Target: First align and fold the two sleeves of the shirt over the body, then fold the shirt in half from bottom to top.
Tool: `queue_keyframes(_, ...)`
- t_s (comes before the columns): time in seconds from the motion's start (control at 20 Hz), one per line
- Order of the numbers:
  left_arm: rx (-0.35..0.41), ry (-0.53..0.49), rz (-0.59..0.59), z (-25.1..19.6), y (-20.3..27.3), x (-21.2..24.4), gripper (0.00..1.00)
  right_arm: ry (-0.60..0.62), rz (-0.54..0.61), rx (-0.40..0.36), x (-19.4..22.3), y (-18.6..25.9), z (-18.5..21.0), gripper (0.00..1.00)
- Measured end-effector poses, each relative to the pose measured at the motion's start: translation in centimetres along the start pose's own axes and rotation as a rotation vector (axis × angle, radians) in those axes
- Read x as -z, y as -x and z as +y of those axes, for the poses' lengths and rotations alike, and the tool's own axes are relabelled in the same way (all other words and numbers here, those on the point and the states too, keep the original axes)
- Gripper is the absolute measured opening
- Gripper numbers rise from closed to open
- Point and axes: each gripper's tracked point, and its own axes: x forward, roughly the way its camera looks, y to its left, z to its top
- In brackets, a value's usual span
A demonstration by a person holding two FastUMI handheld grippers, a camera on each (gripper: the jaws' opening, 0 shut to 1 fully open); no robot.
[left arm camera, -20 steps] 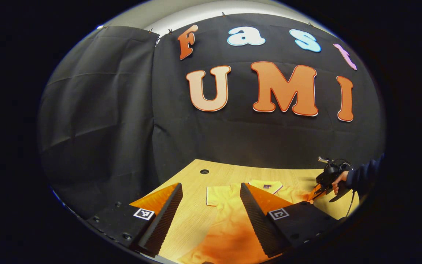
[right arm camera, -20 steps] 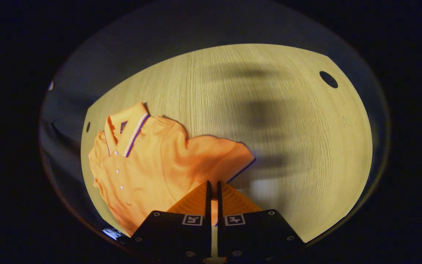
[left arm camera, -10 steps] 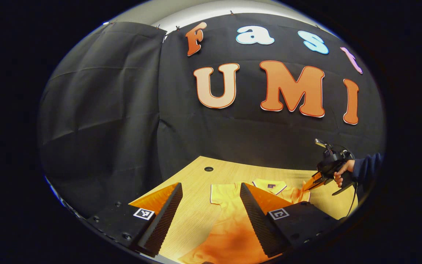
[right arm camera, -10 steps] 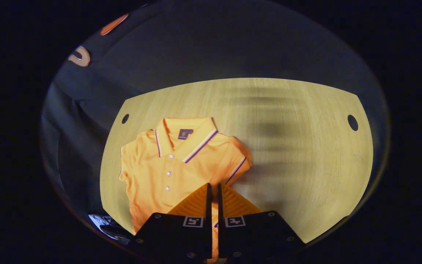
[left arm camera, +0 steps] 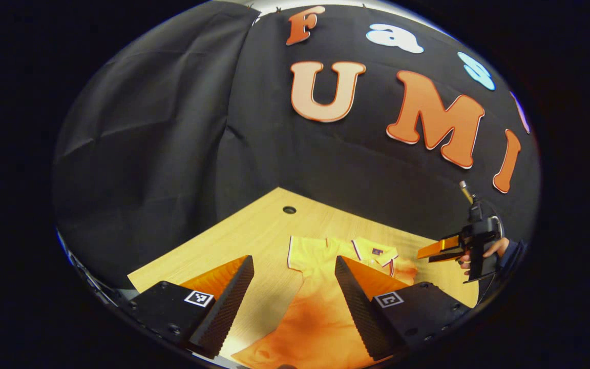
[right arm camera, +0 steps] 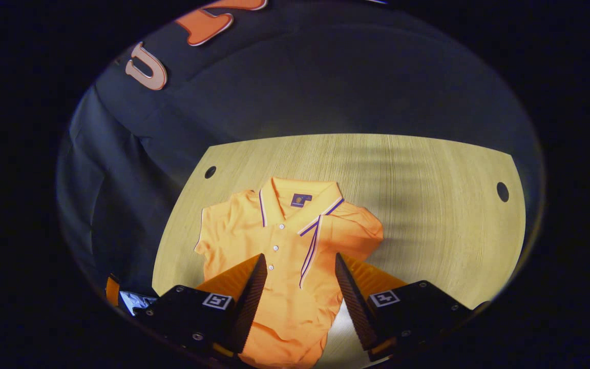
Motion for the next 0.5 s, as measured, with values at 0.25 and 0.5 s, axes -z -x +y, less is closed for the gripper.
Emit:
queue_keyframes(0.25,0.051,0.002,0.226,1.3,-5.8,0.7,0.98,-0.027,-0.143,0.073,0.1,4.7,0.1,0.96)
queue_keyframes(0.5,0.135,-0.016,0.45,0.9,-13.4,2.3,0.98,-0.078,-0.257,0.229,1.7,9.7,-0.2,0.98)
